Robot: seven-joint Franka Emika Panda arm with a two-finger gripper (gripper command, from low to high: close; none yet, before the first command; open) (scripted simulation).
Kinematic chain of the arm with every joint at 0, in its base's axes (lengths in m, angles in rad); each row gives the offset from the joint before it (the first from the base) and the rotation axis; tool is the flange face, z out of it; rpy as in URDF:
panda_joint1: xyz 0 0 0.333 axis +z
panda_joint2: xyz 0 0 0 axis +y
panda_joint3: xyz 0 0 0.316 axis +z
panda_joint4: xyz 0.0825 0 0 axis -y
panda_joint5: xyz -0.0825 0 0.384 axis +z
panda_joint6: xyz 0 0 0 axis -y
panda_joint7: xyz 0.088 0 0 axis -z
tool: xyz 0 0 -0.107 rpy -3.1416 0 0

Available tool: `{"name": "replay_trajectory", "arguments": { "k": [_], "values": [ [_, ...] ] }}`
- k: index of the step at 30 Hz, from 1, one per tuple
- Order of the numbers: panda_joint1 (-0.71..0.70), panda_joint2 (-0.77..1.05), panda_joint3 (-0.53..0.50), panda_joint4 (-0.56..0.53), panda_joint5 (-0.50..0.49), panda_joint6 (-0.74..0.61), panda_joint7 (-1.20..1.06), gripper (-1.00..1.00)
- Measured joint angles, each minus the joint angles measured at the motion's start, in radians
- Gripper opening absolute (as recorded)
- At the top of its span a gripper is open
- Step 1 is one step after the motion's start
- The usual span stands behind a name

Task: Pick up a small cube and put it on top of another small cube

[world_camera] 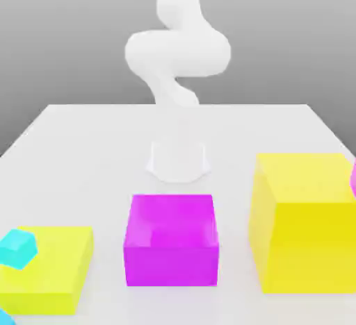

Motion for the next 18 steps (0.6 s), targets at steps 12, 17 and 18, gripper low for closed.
{"name": "replay_trajectory", "arguments": {
  "k": [12,17,18],
  "values": [
    [0.297,0.323,0.112,-0.118,-0.002,0.127,-0.450,0.00],
    [0.416,0.463,0.175,-0.185,-0.017,0.202,-0.650,0.00],
    [0.438,0.492,0.189,-0.198,-0.022,0.217,-0.687,0.00]
  ]
}}
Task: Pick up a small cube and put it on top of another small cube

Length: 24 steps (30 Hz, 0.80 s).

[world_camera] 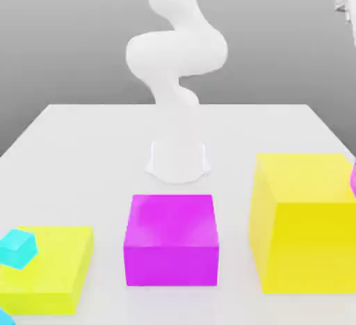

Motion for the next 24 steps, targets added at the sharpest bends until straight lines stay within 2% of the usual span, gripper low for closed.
{"name": "replay_trajectory", "arguments": {
  "k": [6,11,13,17,20,24],
  "values": [
    [0.114,0.172,0.098,-0.079,-0.068,0.087,-0.203,0.00],
    [0.240,0.323,0.150,-0.142,-0.194,0.151,-0.324,0.00],
    [0.229,0.346,0.149,-0.180,-0.185,0.200,-0.390,0.00],
    [0.172,0.344,0.153,-0.274,-0.083,0.328,-0.550,0.00],
    [0.190,0.419,0.102,-0.281,-0.159,0.416,-0.515,0.00],
    [0.304,0.558,-0.045,-0.252,-0.296,0.528,-0.413,0.00]
  ]
}}
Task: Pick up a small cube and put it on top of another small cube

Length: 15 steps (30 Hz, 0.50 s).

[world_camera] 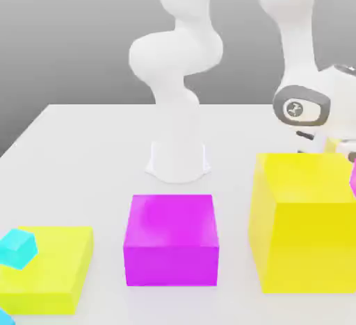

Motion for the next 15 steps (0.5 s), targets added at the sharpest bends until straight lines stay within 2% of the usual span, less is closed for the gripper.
{"name": "replay_trajectory", "arguments": {
  "k": [1,8,10,14,15],
  "values": [
    [0.020,0.020,-0.023,0.004,-0.014,0.017,0.012,-1.00],
    [0.019,0.018,-0.022,0.004,-0.014,0.013,0.011,-1.00],
    [-0.018,-0.037,0.027,-0.009,0.041,-0.029,-0.032,-1.00],
    [-0.065,-0.180,0.114,-0.040,0.212,-0.135,-0.159,-1.00],
    [-0.065,-0.184,0.115,-0.039,0.198,-0.148,-0.182,-1.00]
  ]
}}
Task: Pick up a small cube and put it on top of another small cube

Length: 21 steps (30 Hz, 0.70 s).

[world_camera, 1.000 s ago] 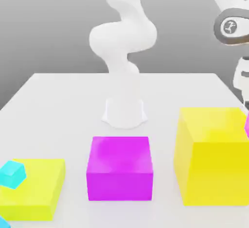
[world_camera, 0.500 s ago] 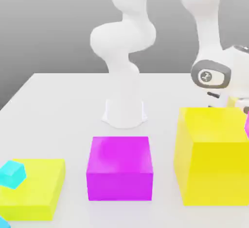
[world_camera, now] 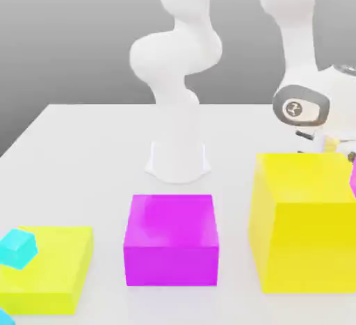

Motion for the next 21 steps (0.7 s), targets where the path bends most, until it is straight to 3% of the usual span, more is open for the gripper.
{"name": "replay_trajectory", "arguments": {
  "k": [5,16,21],
  "values": [
    [-0.010,0.036,-0.032,0.131,-0.019,-0.043,0.031,-1.00],
    [-0.081,0.109,-0.112,0.514,0.109,-0.137,0.207,-1.00],
    [-0.178,0.105,-0.218,0.603,0.178,-0.195,0.327,-1.00]
  ]
}}
